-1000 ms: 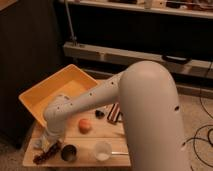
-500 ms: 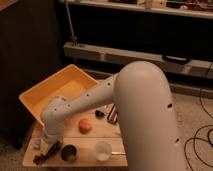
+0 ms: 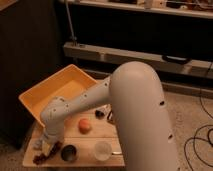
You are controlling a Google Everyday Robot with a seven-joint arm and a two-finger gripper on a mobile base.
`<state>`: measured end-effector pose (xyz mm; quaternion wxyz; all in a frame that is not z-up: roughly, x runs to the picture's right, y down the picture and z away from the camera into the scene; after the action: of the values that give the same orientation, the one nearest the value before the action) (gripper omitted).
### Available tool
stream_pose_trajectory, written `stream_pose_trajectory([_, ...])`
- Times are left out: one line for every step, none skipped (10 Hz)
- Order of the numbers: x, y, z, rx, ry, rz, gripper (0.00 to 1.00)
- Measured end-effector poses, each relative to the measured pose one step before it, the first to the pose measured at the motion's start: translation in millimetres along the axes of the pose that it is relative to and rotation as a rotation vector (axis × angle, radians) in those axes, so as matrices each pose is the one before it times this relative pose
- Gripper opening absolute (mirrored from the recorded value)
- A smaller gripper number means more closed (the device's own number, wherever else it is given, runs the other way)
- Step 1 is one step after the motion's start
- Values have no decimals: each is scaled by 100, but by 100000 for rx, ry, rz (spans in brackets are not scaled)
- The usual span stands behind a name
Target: Place grapes in tray
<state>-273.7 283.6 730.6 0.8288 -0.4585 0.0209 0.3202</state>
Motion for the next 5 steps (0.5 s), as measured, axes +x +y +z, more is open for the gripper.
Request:
stream_pose_trajectory([74,9,432,-296,1720,-536,65])
stream_pose_trajectory([67,-98,365,-135,1774,-400,60])
stream_pose_trajectory([127,-168,271,290,1686,-104,51])
stream_pose_trajectory([-11,-115,165,494,1194,-12,41])
stream_pose_trajectory([-47,29,102,1030,1108,130,31])
